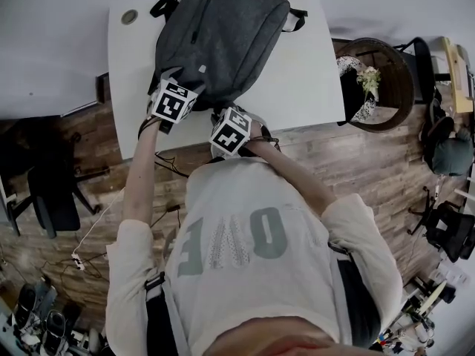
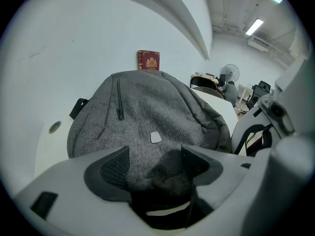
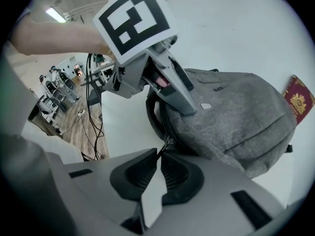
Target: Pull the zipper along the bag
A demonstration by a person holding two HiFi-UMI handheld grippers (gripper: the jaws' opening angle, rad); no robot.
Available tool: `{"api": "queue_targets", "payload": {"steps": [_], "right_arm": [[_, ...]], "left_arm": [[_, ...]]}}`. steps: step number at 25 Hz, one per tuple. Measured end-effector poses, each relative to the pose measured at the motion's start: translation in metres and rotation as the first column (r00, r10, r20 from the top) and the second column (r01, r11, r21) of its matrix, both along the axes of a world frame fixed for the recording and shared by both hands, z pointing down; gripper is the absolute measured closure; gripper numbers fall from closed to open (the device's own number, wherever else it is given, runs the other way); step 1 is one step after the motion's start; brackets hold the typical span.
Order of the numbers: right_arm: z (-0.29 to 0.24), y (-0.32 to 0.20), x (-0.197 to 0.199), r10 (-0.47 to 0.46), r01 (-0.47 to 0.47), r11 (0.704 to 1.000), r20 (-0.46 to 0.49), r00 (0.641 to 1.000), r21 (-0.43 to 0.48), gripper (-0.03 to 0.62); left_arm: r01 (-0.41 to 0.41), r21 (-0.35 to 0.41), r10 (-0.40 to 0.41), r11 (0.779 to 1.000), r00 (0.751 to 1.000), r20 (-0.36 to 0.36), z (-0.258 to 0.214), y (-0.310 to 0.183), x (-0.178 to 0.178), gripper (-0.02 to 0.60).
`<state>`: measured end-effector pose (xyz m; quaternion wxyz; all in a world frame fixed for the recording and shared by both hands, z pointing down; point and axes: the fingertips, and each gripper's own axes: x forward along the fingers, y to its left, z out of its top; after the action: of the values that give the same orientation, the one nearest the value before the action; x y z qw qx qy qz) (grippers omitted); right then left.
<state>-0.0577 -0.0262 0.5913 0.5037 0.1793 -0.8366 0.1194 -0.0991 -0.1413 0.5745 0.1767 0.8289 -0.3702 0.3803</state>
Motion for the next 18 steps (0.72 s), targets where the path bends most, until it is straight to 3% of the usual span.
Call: {"api": "queue_targets", "payload": {"steps": [5, 8, 12, 14, 18], "right_arm": [[0.002, -0.005, 0.008, 0.028, -0.028, 1.0, 0.009, 1.0, -0.014, 0.563], [0.002, -0.007, 0.01, 0.022, -0.022, 1.0, 0.014, 1.0, -0.01, 0.563], [0.001, -0.007, 0.018, 0.025, -0.025, 1.0, 0.009, 1.0, -0.004, 0.565], [0.002, -0.007, 0.016, 0.025, -0.025, 1.0, 0.008, 1.0, 0.0, 0.565], [0.0, -0.01, 0.016, 0.022, -0.022, 1.0, 0.008, 1.0, 0.015, 0.565]], "left_arm": [[-0.087, 0.046, 0.088, 0.995, 0.996, -0.032, -0.018, 0.01, -0.004, 0.255], [-0.138, 0.121, 0.13, 0.983, 0.989, 0.066, -0.036, 0.007, -0.03, 0.255], [-0.144, 0.146, 0.122, 0.979, 0.981, 0.152, -0.055, -0.005, -0.072, 0.255], [-0.153, 0.133, 0.126, 0.979, 0.973, 0.193, -0.056, -0.009, -0.096, 0.254], [-0.19, 0.003, 0.185, 0.982, 0.962, 0.202, -0.033, -0.004, -0.121, 0.255]]}}
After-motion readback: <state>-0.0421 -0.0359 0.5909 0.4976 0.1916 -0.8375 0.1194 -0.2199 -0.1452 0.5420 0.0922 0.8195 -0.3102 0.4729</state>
